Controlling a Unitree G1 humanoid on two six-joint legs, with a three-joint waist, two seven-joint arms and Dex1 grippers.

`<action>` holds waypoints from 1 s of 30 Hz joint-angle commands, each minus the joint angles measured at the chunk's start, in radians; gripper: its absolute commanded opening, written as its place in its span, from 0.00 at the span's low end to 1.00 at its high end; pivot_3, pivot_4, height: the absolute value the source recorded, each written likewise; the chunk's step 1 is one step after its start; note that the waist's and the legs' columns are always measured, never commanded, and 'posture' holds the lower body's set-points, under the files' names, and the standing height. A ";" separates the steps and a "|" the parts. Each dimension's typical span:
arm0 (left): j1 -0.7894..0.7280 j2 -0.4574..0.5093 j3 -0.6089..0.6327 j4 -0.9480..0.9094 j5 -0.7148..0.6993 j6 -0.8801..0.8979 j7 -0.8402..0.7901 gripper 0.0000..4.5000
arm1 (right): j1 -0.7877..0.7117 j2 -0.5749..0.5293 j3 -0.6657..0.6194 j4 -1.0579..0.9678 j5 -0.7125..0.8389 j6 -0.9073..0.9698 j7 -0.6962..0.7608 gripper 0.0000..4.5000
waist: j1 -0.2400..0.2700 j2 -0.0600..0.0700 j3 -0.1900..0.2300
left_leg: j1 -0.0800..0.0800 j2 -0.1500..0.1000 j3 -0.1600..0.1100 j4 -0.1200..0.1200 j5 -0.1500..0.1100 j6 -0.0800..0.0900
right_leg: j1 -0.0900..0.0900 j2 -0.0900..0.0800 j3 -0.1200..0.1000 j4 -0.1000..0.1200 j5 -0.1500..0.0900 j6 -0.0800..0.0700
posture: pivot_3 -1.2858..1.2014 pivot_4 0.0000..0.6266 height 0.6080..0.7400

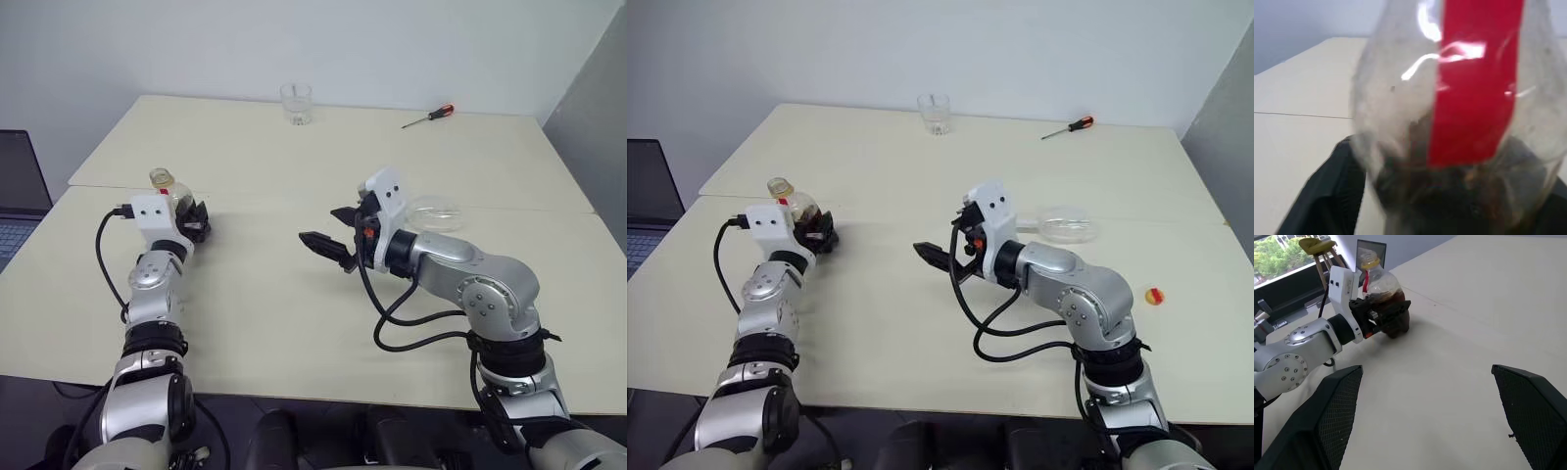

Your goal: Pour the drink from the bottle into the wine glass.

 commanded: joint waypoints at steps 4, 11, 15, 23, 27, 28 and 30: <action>0.099 0.001 0.041 -0.204 -0.044 0.045 0.036 1.00 | -0.022 -0.017 -0.010 0.003 -0.007 -0.012 0.039 1.00 | 0.000 0.000 0.000 | 0.000 0.000 0.000 0.000 0.000 0.000 | 0.000 0.000 0.000 0.000 0.000 0.000 | 0.52 0.24 1.00; 0.346 -0.079 0.023 -0.577 -0.084 0.155 0.067 1.00 | -0.009 -0.036 -0.074 0.085 0.005 -0.046 0.090 1.00 | -0.002 -0.001 -0.001 | 0.000 -0.001 0.001 0.000 0.000 0.000 | 0.000 -0.004 0.001 0.000 0.000 0.000 | 0.52 0.24 1.00; 0.448 -0.106 0.024 -0.699 -0.109 0.221 0.067 1.00 | 0.014 -0.060 -0.086 0.108 -0.005 -0.059 0.117 1.00 | -0.001 -0.001 -0.001 | 0.001 -0.001 0.001 0.000 0.000 0.000 | 0.000 -0.005 0.000 0.000 0.000 0.000 | 0.52 0.24 1.00; 0.640 -0.019 -0.048 -0.914 -0.280 0.408 -0.225 1.00 | 0.080 0.005 -0.278 0.089 0.080 -0.002 -0.011 1.00 | -0.002 -0.001 -0.001 | 0.002 -0.002 0.001 0.000 0.000 0.001 | 0.001 -0.005 0.002 0.001 -0.003 0.004 | 0.52 0.24 1.00; 0.582 0.177 -0.173 -0.964 -0.243 0.514 -0.409 1.00 | 0.113 0.094 -0.365 0.046 0.197 0.131 -0.112 1.00 | -0.002 -0.001 -0.001 | 0.002 -0.001 -0.001 -0.001 0.001 0.001 | 0.000 -0.003 0.000 0.001 -0.003 0.004 | 0.52 0.24 1.00; 0.549 0.215 -0.208 -0.979 -0.234 0.537 -0.441 1.00 | 0.119 0.120 -0.386 0.048 0.211 0.162 -0.153 1.00 | -0.002 -0.001 -0.001 | 0.002 -0.001 -0.001 -0.002 0.001 0.001 | 0.000 -0.003 0.000 0.001 -0.003 0.003 | 0.52 0.24 1.00; 0.460 0.236 -0.233 -0.990 -0.263 0.585 -0.460 1.00 | 0.125 0.171 -0.431 0.064 0.222 0.203 -0.239 1.00 | -0.001 -0.001 -0.001 | 0.003 -0.002 0.000 -0.002 0.001 0.001 | 0.000 -0.002 0.001 0.001 -0.003 0.003 | 0.52 0.24 1.00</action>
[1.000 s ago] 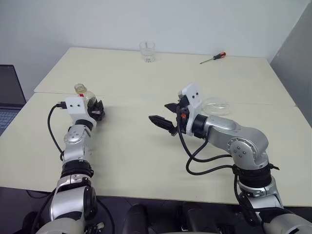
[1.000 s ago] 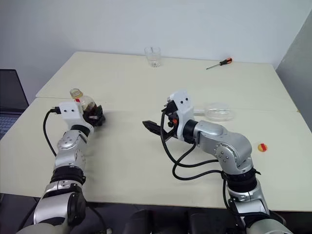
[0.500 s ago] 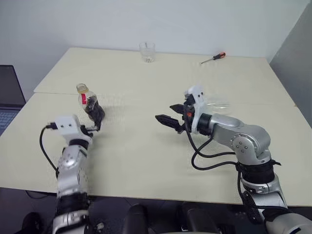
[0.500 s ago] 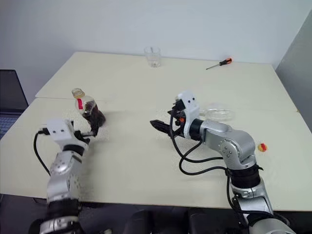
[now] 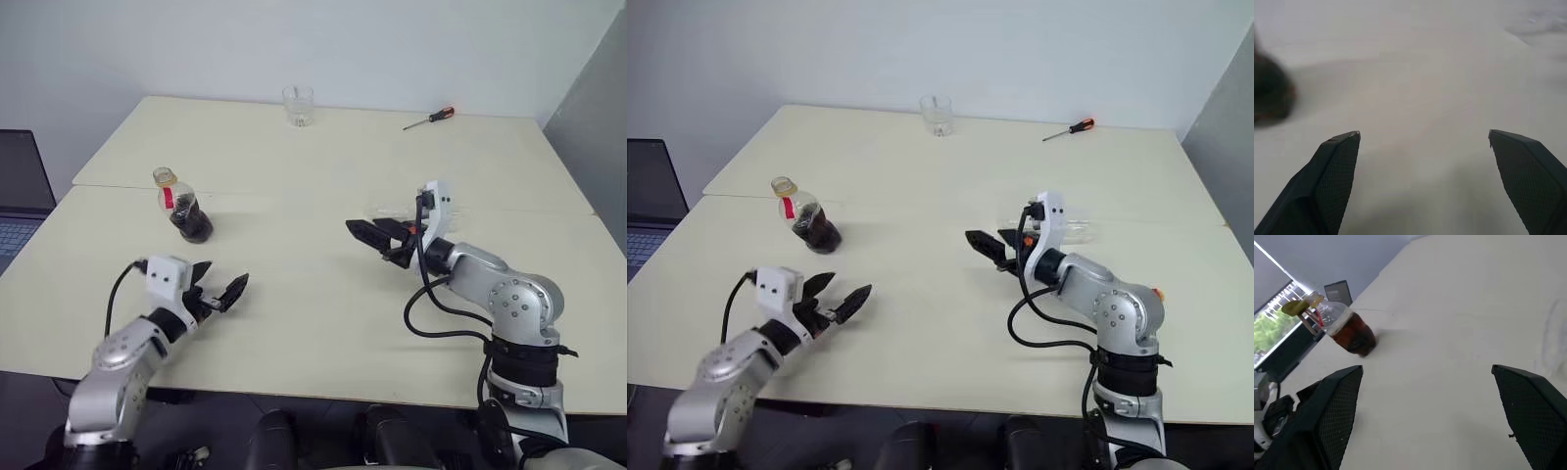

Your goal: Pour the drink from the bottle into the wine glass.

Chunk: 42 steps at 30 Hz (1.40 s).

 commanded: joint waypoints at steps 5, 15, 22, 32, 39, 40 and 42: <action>-0.225 0.058 -0.120 -0.055 0.010 0.088 -0.126 1.00 | -0.058 0.175 -0.238 0.063 0.088 0.090 -0.334 1.00 | -0.003 0.000 0.000 | -0.001 -0.001 0.001 0.000 0.000 0.000 | 0.000 -0.001 0.002 -0.002 0.000 0.000 | 0.52 0.24 1.00; -0.323 0.050 -0.161 0.016 0.064 0.055 -0.178 1.00 | -0.208 0.227 -0.416 0.267 0.154 -0.025 -0.539 1.00 | -0.008 0.000 0.000 | -0.002 0.000 0.000 -0.002 0.000 0.000 | -0.001 0.001 0.001 -0.004 0.000 0.000 | 0.52 0.24 1.00; -0.349 0.029 -0.180 0.083 0.113 0.002 -0.194 1.00 | -0.284 0.211 -0.421 0.443 0.132 -0.180 -0.569 1.00 | -0.017 0.001 0.001 | -0.003 0.000 0.001 -0.002 0.000 0.001 | -0.001 0.001 0.001 -0.005 0.000 0.000 | 0.52 0.24 1.00; -0.380 -0.013 -0.192 0.146 0.163 -0.051 -0.202 1.00 | -0.355 0.174 -0.413 0.574 0.076 -0.366 -0.629 1.00 | -0.019 0.001 0.001 | -0.003 0.000 0.001 -0.002 0.000 0.001 | -0.001 0.000 0.001 -0.007 0.000 0.000 | 0.52 0.24 1.00; -0.391 -0.035 -0.194 0.167 0.178 -0.070 -0.205 1.00 | -0.377 0.197 -0.457 0.623 0.125 -0.427 -0.721 1.00 | -0.018 0.001 0.001 | -0.004 0.000 0.001 -0.003 0.000 0.001 | -0.001 -0.001 0.002 -0.007 0.000 0.000 | 0.52 0.24 1.00; -0.391 -0.037 -0.193 0.168 0.180 -0.072 -0.206 1.00 | -0.378 0.204 -0.461 0.628 0.132 -0.433 -0.736 1.00 | -0.018 0.001 0.001 | -0.004 0.000 0.001 -0.003 0.000 0.001 | -0.001 -0.001 0.002 -0.007 0.001 0.000 | 0.52 0.24 1.00; -0.391 -0.040 -0.193 0.170 0.183 -0.076 -0.205 1.00 | -0.385 0.220 -0.470 0.644 0.145 -0.456 -0.766 1.00 | -0.019 0.001 0.001 | -0.003 0.000 0.001 -0.003 0.000 0.000 | -0.001 -0.001 0.002 -0.007 0.001 -0.001 | 0.52 0.24 1.00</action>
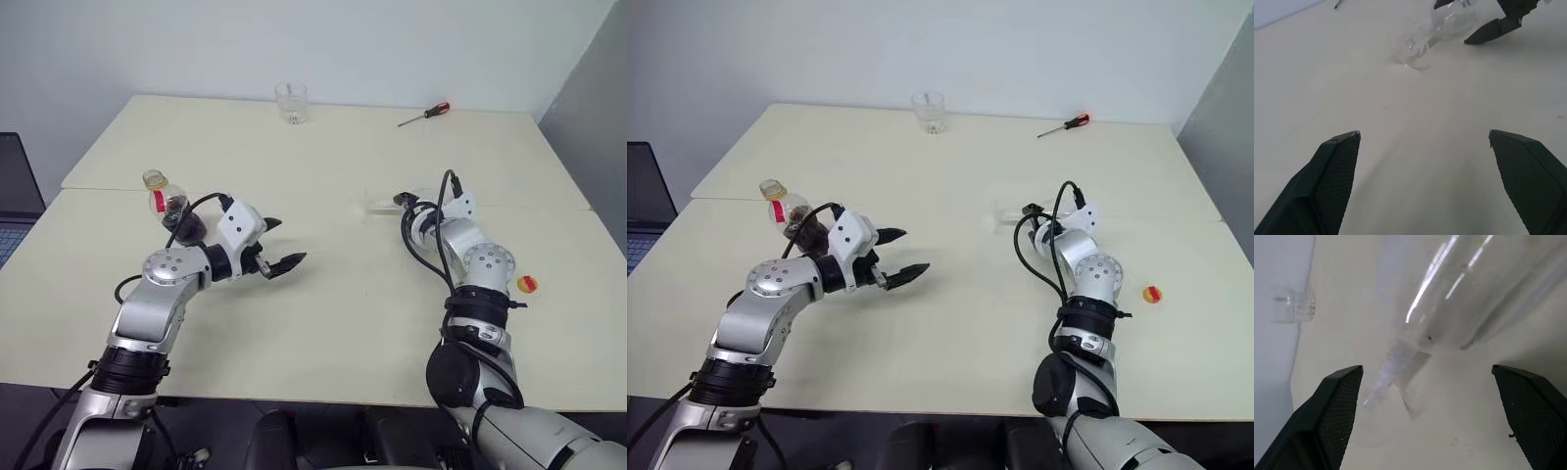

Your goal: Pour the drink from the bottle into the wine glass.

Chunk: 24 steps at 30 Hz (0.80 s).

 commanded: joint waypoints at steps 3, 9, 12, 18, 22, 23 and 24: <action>-0.020 -0.008 0.004 -0.006 0.008 -0.024 -0.005 1.00 | -0.054 0.030 -0.002 0.037 0.042 -0.064 -0.045 1.00 | -0.002 0.000 0.000 | 0.000 0.000 0.000 0.000 0.000 0.000 | 0.000 0.000 -0.001 0.000 0.000 0.000 | 0.52 0.24 1.00; -0.010 -0.017 0.009 -0.013 0.013 -0.027 0.004 1.00 | -0.128 0.066 0.006 0.086 0.092 -0.118 -0.071 1.00 | -0.005 0.000 0.000 | 0.000 0.000 0.000 0.000 0.000 0.000 | 0.000 0.000 0.000 0.001 0.000 0.000 | 0.52 0.24 1.00; -0.003 -0.016 0.015 -0.020 0.013 -0.026 0.007 1.00 | -0.142 0.070 0.009 0.098 0.116 -0.136 -0.076 1.00 | -0.004 0.000 0.000 | 0.000 0.000 0.000 0.000 0.000 0.000 | 0.000 0.000 -0.001 0.000 0.000 0.000 | 0.52 0.24 1.00; 0.002 -0.014 0.021 -0.017 0.016 -0.029 0.012 1.00 | -0.190 0.071 0.010 0.158 0.156 -0.199 -0.058 1.00 | -0.004 0.000 0.000 | 0.000 0.000 0.000 0.000 0.000 0.000 | 0.000 0.000 0.000 -0.001 0.002 -0.003 | 0.52 0.24 1.00; 0.000 -0.015 0.023 -0.016 0.019 -0.033 0.016 1.00 | -0.218 0.067 0.015 0.215 0.154 -0.240 -0.038 1.00 | -0.004 0.001 0.000 | 0.000 0.000 0.000 -0.001 0.000 0.000 | 0.000 0.000 -0.001 -0.001 0.002 -0.003 | 0.52 0.24 1.00; 0.000 -0.015 0.023 -0.017 0.019 -0.033 0.017 1.00 | -0.226 0.065 0.013 0.232 0.151 -0.258 -0.029 1.00 | -0.004 0.001 0.000 | 0.000 0.000 0.000 -0.001 0.000 0.000 | 0.000 0.000 -0.001 -0.001 0.002 -0.003 | 0.52 0.24 1.00; 0.000 -0.015 0.024 -0.017 0.019 -0.033 0.018 1.00 | -0.235 0.063 0.009 0.254 0.149 -0.277 -0.019 1.00 | -0.004 0.001 0.000 | 0.000 0.000 0.000 -0.001 0.000 0.000 | 0.000 0.000 -0.001 -0.001 0.002 -0.003 | 0.52 0.24 1.00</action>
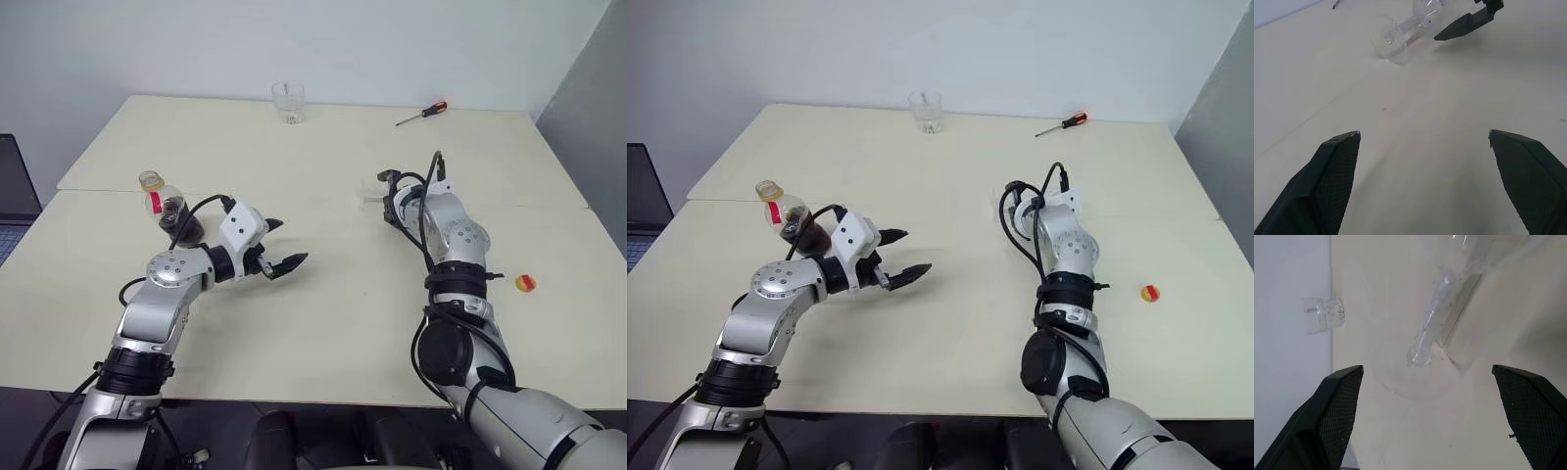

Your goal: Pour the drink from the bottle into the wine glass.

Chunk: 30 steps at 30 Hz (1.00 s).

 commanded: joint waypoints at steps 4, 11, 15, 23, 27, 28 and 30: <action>-0.002 0.003 0.021 -0.029 0.005 -0.023 0.015 1.00 | -0.083 0.017 0.007 0.095 -0.011 -0.115 0.070 1.00 | 0.000 0.000 0.000 | 0.000 0.000 0.000 0.000 0.000 0.000 | 0.000 0.000 0.000 0.000 0.000 0.000 | 0.52 0.24 1.00; -0.002 0.006 0.023 -0.033 0.007 -0.022 0.023 1.00 | -0.097 0.009 0.006 0.157 -0.048 -0.222 0.086 1.00 | 0.000 0.000 0.000 | 0.000 0.000 0.000 0.000 0.000 0.000 | 0.000 0.000 0.001 -0.001 0.000 0.000 | 0.52 0.24 1.00; -0.007 0.006 0.023 -0.030 0.009 -0.021 0.025 1.00 | -0.117 -0.001 -0.004 0.202 -0.057 -0.284 0.105 1.00 | 0.001 0.000 0.000 | 0.000 0.000 0.000 0.000 0.000 0.000 | 0.000 0.000 0.000 -0.001 0.000 0.000 | 0.52 0.24 1.00; -0.014 0.002 0.020 -0.029 0.014 -0.019 0.030 1.00 | -0.176 -0.027 -0.018 0.344 -0.087 -0.383 0.161 1.00 | 0.001 0.000 0.000 | 0.000 0.000 0.000 -0.001 0.000 0.000 | 0.000 0.000 0.000 -0.001 0.000 0.000 | 0.52 0.24 1.00; -0.009 0.003 0.021 -0.043 0.014 -0.011 0.032 1.00 | -0.200 -0.037 -0.031 0.413 -0.100 -0.426 0.202 1.00 | 0.001 0.000 0.000 | 0.000 0.000 0.001 -0.001 0.000 0.000 | 0.000 0.000 0.000 -0.001 0.000 -0.001 | 0.52 0.24 1.00; -0.007 0.002 0.020 -0.048 0.014 -0.009 0.034 1.00 | -0.204 -0.043 -0.034 0.433 -0.106 -0.437 0.213 1.00 | 0.001 0.000 0.000 | 0.000 0.000 0.001 -0.001 0.000 0.000 | 0.000 0.000 0.000 -0.001 0.000 -0.001 | 0.52 0.24 1.00; -0.002 0.003 0.020 -0.057 0.013 -0.004 0.036 1.00 | -0.208 -0.055 -0.041 0.477 -0.120 -0.463 0.227 1.00 | 0.001 0.000 0.000 | 0.000 0.000 0.001 -0.001 0.000 0.000 | 0.000 0.000 0.000 -0.001 0.000 -0.001 | 0.52 0.24 1.00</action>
